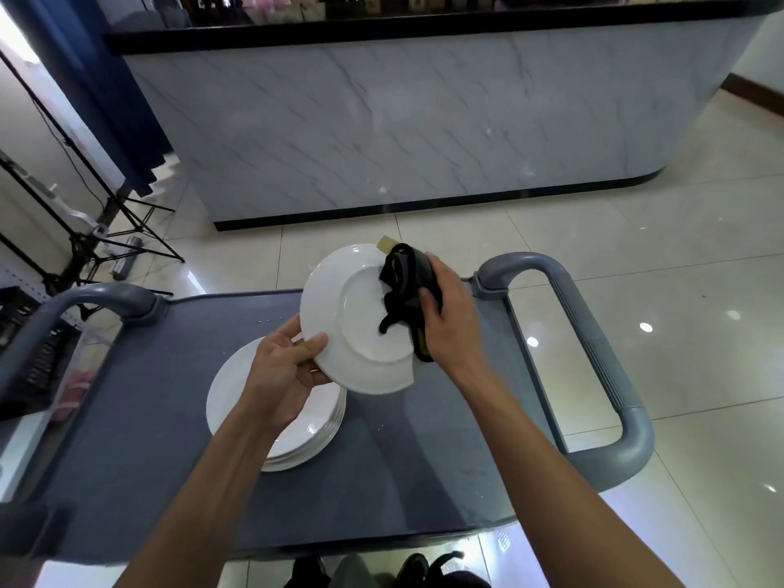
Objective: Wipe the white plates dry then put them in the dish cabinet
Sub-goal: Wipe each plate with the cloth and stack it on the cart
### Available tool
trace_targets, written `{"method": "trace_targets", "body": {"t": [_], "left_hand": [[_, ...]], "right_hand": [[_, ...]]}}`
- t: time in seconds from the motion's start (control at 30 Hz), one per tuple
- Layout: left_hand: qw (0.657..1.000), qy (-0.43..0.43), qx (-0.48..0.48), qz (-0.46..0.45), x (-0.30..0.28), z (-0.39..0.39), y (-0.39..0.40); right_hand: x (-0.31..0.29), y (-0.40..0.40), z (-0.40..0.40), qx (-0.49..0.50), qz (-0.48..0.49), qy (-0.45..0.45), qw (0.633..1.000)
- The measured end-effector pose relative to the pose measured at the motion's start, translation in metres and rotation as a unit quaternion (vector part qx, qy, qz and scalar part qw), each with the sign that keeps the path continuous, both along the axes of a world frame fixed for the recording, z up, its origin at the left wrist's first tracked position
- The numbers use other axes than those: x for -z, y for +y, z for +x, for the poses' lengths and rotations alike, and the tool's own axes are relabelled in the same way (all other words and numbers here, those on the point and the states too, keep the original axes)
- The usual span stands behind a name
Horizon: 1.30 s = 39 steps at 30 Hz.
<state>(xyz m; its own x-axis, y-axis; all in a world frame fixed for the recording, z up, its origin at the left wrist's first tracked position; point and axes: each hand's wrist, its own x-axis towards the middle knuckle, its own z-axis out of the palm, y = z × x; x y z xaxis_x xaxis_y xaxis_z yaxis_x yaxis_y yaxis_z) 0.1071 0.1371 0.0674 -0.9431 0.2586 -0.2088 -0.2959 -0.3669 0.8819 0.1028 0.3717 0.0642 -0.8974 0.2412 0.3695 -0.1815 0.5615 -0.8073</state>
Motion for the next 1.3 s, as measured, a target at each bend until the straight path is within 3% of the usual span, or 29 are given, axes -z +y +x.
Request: {"method": "trace_targets", "body": {"t": [0.3, 0.53, 0.9, 1.3], "left_hand": [[0.999, 0.016, 0.021, -0.037, -0.002, 0.002, 0.003], [0.998, 0.012, 0.021, -0.052, -0.003, 0.006, 0.014], [0.999, 0.014, 0.009, -0.048, -0.004, 0.012, 0.011], [0.997, 0.008, 0.012, -0.070, -0.006, 0.007, 0.009]], "right_hand": [[-0.024, -0.013, -0.019, -0.025, 0.131, 0.001, 0.991], [-0.024, -0.045, -0.007, -0.116, 0.230, 0.011, 0.966], [-0.013, -0.024, -0.012, -0.052, 0.135, -0.069, 0.987], [0.008, 0.017, 0.010, 0.011, -0.010, -0.085, 0.996]]}}
